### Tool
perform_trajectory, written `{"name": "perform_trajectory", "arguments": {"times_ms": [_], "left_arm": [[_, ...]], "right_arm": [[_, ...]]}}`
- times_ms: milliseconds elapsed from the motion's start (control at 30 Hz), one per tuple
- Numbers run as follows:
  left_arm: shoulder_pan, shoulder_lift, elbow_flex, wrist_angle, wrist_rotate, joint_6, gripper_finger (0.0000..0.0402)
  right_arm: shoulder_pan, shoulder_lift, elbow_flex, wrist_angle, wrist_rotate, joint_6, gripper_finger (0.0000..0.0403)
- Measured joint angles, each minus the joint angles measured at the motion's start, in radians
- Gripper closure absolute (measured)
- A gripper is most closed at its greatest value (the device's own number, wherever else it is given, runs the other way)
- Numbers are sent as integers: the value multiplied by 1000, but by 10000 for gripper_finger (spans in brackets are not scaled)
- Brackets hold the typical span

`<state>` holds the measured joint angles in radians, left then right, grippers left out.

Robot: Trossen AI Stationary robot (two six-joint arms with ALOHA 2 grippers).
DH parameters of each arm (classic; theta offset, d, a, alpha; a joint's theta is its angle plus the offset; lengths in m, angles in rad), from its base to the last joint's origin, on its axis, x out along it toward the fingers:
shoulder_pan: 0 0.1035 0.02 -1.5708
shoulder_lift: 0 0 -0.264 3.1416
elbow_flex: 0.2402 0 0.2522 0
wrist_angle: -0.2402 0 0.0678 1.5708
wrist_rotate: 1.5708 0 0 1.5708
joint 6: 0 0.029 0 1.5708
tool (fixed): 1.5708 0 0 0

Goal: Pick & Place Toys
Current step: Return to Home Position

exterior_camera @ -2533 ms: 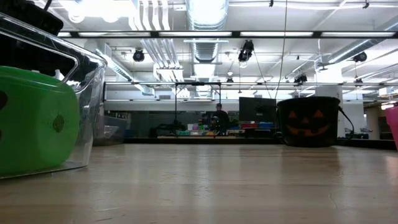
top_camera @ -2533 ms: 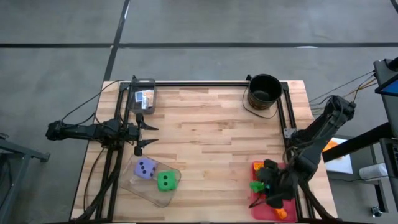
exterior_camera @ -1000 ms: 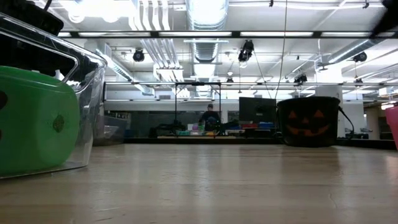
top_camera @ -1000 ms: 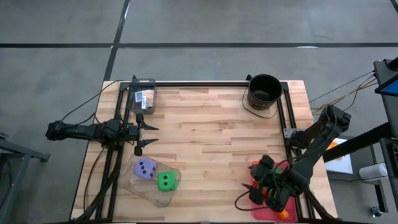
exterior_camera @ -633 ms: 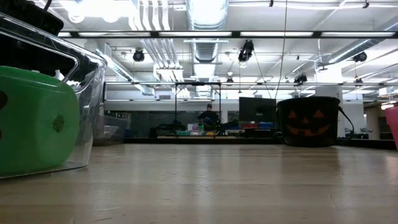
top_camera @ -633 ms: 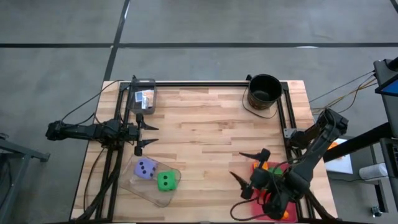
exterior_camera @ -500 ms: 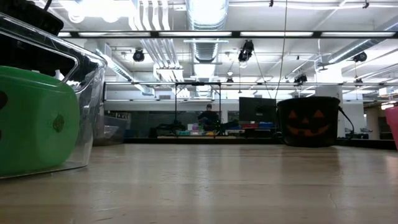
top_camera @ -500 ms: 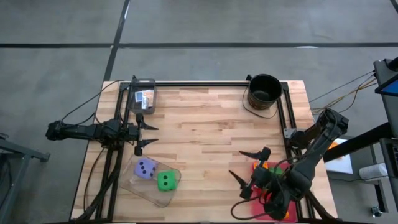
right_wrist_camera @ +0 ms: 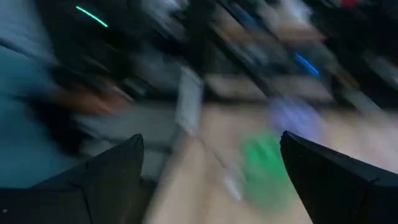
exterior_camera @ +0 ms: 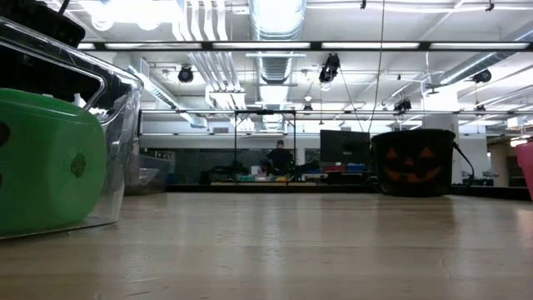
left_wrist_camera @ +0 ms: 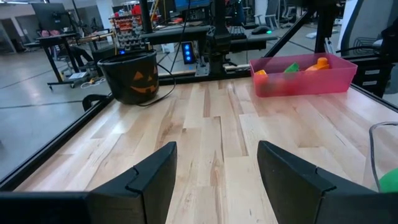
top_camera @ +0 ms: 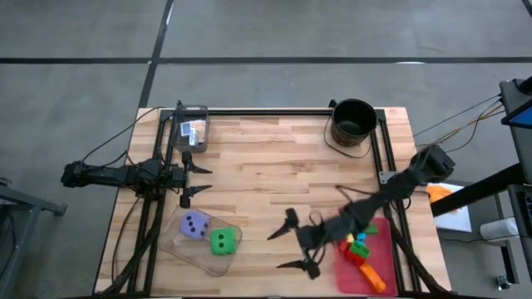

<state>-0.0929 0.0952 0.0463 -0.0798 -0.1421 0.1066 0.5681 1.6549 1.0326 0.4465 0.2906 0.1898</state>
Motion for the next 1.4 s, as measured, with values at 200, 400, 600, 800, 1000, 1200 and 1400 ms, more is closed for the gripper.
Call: {"name": "perform_trajectory", "arguments": {"times_ms": [200,400,600,800,1000,1200,1400], "left_arm": [[0,0,0,0,0,0,180],[0,0,0,0,0,12,180],[0,0,0,0,0,73,180],[0,0,0,0,0,74,180],[0,0,0,0,0,76,180],[0,0,0,0,0,77,180],[1,0,-1,6,1,68,180]], "right_arm": [[-115,-91,-130,164,-244,-91,30],[-142,-345,-279,47,-65,-149,30],[-148,-610,-501,90,65,-194,30],[-162,-829,-792,268,80,-205,30],[-166,-1008,-1025,360,137,-195,30],[-166,-1138,-1025,177,184,-171,30],[-174,-1269,-1026,-19,188,-193,30]]}}
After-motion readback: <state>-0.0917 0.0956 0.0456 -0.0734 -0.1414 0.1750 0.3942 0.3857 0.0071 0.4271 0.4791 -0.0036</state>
